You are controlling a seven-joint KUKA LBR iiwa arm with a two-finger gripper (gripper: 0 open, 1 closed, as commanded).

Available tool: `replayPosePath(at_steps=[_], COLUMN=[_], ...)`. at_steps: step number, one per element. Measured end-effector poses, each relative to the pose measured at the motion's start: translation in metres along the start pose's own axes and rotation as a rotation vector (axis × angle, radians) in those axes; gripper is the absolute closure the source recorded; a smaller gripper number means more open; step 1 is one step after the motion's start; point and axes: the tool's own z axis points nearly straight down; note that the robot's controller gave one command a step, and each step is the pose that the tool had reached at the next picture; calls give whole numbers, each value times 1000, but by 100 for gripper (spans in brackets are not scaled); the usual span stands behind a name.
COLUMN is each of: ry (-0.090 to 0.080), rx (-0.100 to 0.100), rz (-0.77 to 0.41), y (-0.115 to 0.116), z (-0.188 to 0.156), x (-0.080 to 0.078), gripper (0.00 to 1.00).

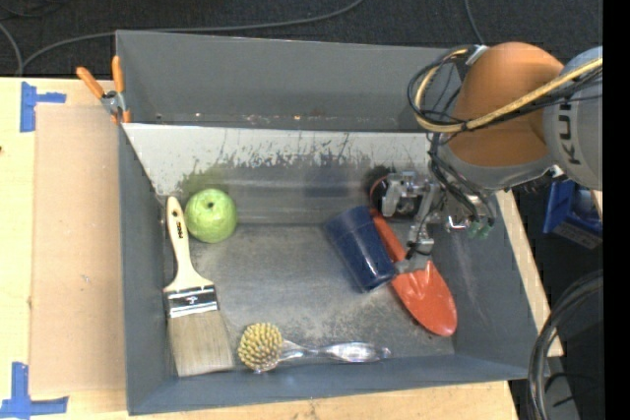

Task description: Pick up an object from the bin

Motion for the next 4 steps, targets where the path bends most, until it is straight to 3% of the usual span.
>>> replayPosePath(at_steps=[1, 2, 3, 4], ry=[-7, -7, -21, 7], rx=[1, -1, -4, 1], rz=[-2, 162, 342, 407], y=[0, -67, -52, -51], z=[-4, 103, 31, 81], x=[-2, 43, 49, 70], gripper=[0, 0, 0, 0])
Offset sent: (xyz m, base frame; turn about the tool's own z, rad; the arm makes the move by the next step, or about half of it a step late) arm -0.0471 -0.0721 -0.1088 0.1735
